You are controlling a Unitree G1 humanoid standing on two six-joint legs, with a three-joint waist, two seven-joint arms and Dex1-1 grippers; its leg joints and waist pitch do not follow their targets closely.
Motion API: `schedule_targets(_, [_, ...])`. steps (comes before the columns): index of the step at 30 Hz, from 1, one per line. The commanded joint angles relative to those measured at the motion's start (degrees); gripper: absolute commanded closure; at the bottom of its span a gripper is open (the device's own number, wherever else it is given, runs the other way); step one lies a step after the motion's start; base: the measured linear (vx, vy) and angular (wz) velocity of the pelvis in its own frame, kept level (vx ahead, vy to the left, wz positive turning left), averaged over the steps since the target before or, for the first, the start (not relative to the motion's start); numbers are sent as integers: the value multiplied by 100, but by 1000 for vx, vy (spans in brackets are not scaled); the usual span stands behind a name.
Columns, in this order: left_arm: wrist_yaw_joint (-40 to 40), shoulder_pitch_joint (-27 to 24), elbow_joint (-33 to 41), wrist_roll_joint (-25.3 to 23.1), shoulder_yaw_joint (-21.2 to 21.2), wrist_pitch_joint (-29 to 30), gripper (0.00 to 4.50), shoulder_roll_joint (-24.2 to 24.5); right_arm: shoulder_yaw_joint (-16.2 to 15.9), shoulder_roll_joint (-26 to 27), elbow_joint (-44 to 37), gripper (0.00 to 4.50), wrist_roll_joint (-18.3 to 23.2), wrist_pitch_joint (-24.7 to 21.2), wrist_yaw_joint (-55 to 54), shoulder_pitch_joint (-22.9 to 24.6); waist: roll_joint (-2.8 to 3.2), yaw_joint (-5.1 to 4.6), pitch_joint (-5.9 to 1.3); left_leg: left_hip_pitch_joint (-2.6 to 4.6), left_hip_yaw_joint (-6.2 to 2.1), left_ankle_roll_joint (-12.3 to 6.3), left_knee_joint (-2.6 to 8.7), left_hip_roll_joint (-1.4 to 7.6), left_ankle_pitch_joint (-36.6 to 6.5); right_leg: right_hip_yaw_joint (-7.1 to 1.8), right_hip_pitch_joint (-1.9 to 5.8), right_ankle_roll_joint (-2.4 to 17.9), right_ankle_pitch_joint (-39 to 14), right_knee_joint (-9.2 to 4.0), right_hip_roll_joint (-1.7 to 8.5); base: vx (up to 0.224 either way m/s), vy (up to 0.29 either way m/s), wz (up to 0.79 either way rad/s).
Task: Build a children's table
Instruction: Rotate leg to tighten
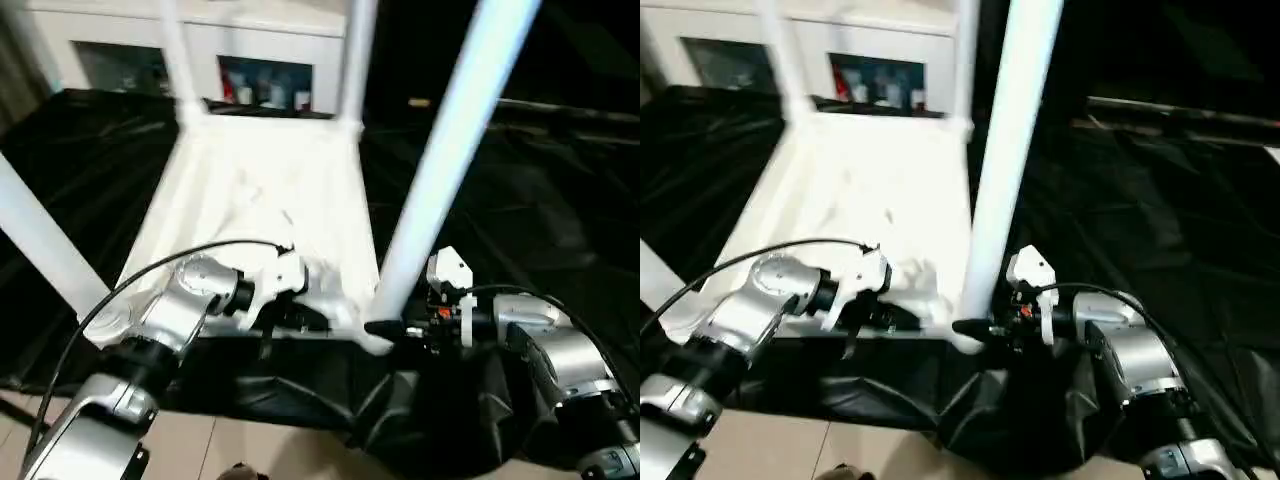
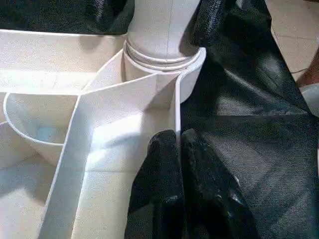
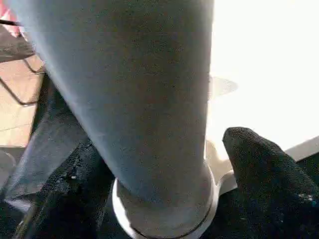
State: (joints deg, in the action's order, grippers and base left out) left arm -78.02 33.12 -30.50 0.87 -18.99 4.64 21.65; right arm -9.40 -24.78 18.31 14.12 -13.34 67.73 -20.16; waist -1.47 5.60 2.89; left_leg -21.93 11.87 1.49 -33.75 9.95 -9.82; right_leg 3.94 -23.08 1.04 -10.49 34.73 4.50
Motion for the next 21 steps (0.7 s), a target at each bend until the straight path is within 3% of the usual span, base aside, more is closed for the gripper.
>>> schedule_targets(1, [-114,20,164,64,-65,-11,450,-35,0,-5,-103,130,98,-59,46,21,8,-13,-326,162,-192,-75,432,420,-1573,-311,221,1182,-1510,-456,487,0,0,0])
schedule_targets(10, [470,115,12,-33,8,19,450,-253,-35,132,-221,207,81,-83,-182,302,5,-19,-330,161,-198,-62,429,408,-1565,-316,222,1127,-1500,-472,486,0,0,0])
schedule_targets(14, [1451,392,-487,-208,213,-42,450,-644,180,510,100,228,-282,22,-1347,315,0,-46,-297,188,-232,123,438,390,-1928,-306,176,955,-2254,-557,509,0,0,0])
schedule_targets(16, [2205,657,-930,-274,348,-67,450,-1041,429,903,441,237,-460,-14,-2453,284,6,-110,-285,209,-274,236,450,374,-2171,-279,165,747,-2763,-611,513,0,0,0])
schedule_targets(18, [2595,786,-1128,-325,375,-49,450,-1275,598,1163,576,247,-433,-97,-3016,250,-3,-146,-289,185,-287,223,458,361,-2226,-276,181,631,-2933,-644,520,0,0,0])
schedule_targets(20, [3210,970,-1392,-392,403,7,450,-1673,858,1619,753,248,-385,-196,-3882,147,45,-186,-286,226,-288,217,452,352,-2331,-266,141,584,-3046,-701,514,0,0,0])
schedule_targets(21, [3251,984,-1412,-399,398,9,450,-1707,880,1662,767,249,-384,-206,-3953,133,38,-193,-292,249,-286,235,445,352,-2355,-265,116,598,-3046,-704,513,0,0,0])
